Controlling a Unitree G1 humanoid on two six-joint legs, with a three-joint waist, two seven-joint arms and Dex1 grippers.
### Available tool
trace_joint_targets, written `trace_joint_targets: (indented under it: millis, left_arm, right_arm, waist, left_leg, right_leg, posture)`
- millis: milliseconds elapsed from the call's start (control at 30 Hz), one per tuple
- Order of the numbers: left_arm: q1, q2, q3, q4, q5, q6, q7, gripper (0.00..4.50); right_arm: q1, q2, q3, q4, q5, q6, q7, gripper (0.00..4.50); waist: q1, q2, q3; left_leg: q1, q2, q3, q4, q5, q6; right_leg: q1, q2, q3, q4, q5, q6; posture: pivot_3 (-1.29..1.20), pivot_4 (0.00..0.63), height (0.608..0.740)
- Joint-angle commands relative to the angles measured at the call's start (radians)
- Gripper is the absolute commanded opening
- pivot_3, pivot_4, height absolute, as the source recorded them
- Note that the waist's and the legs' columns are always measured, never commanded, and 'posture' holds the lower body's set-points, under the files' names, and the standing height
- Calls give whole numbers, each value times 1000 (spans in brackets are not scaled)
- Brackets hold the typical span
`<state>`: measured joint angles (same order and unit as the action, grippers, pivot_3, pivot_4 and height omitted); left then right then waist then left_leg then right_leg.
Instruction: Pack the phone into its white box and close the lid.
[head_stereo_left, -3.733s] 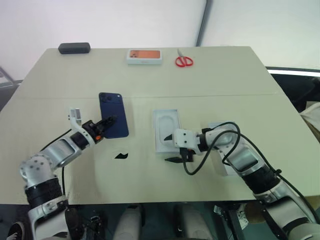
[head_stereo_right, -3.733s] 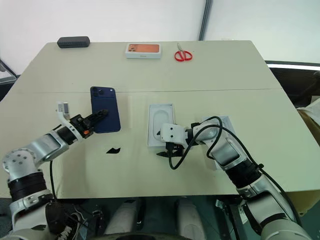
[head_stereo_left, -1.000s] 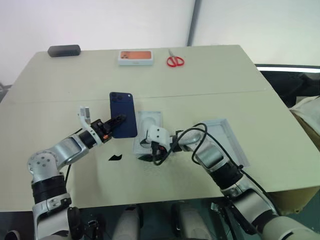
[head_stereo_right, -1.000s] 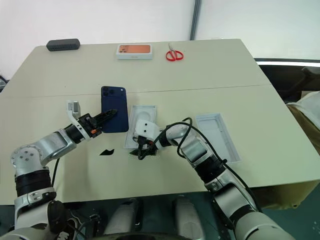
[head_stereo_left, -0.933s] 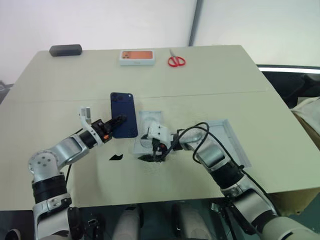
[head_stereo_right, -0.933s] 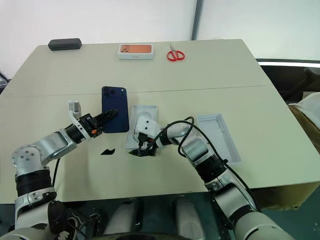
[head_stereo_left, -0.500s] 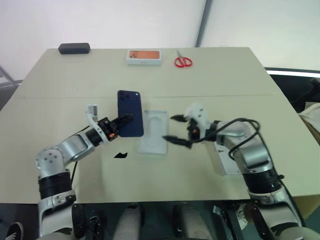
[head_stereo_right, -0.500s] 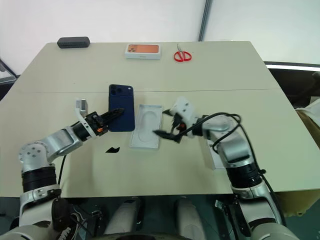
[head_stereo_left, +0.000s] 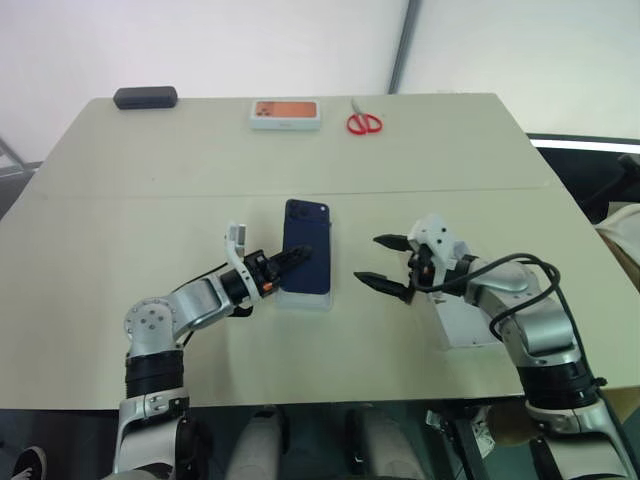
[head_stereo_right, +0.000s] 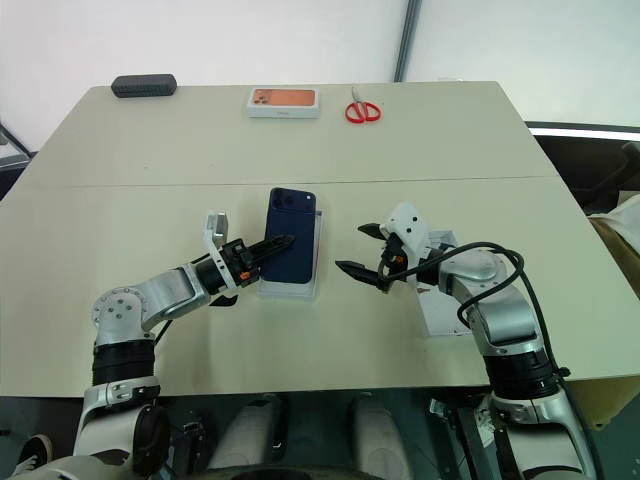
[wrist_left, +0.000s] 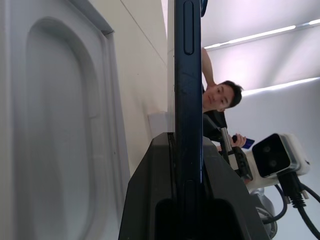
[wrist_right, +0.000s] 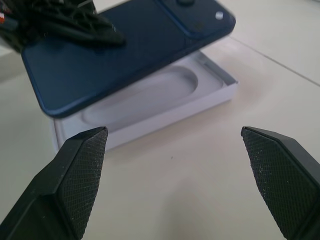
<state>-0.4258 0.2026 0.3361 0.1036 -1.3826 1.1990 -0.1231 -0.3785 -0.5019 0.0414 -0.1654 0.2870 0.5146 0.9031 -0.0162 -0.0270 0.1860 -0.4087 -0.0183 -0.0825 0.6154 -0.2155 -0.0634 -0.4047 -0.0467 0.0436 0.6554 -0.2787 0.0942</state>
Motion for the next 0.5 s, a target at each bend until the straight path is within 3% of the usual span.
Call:
trace_joint_targets:
  millis: [33, 67, 167, 367, 400, 500]
  left_arm:
    - [-11, 8, -6, -51, -4, -12, -15, 107]
    - [-10, 8, -10, -54, -2, -14, -15, 107]
    - [-11, 6, -9, -49, -18, -11, -7, 1334]
    - [-6, 19, -13, -64, -9, -11, -2, 4202]
    - [-6, 22, -14, -68, -10, -10, -1, 4419]
    - [-8, 25, -10, -76, -22, -6, 9, 4419]
  right_arm:
    - [-22, 5, 10, -24, 11, -22, -11, 4466]
    - [-21, 2, 12, -22, 10, -26, -12, 4466]
    - [-15, -8, 15, -14, 6, -38, -13, 4500]
    - [-6, -20, 22, -10, 3, -50, -14, 4500]
    - [-5, -22, 23, -9, 3, -51, -14, 4500]
    - [-10, -21, 30, -3, 1, -57, -18, 4500]
  waist:
    - [2, 0, 0]
    - [2, 0, 0]
    - [4, 0, 0]
    - [2, 0, 0]
    - [2, 0, 0]
    - [2, 0, 0]
  left_leg:
    - [0, 0, 0, 0, 0, 0]
    - [0, 0, 0, 0, 0, 0]
    - [0, -1, 0, 0, 0, 0]
    - [0, -1, 0, 0, 0, 0]
    - [0, -1, 0, 0, 0, 0]
    - [0, 0, 0, 0, 0, 0]
  right_leg:
    - [0, 0, 0, 0, 0, 0]
    - [0, 0, 0, 0, 0, 0]
    - [0, 0, 0, 0, 0, 0]
    - [0, 0, 0, 0, 0, 0]
    - [0, 0, 0, 0, 0, 0]
    - [0, 0, 0, 0, 0, 0]
  posture:
    - [0, 150, 740]
    - [0, 150, 740]
    - [0, 150, 740]
    - [0, 150, 740]
    - [0, 150, 740]
    - [0, 150, 740]
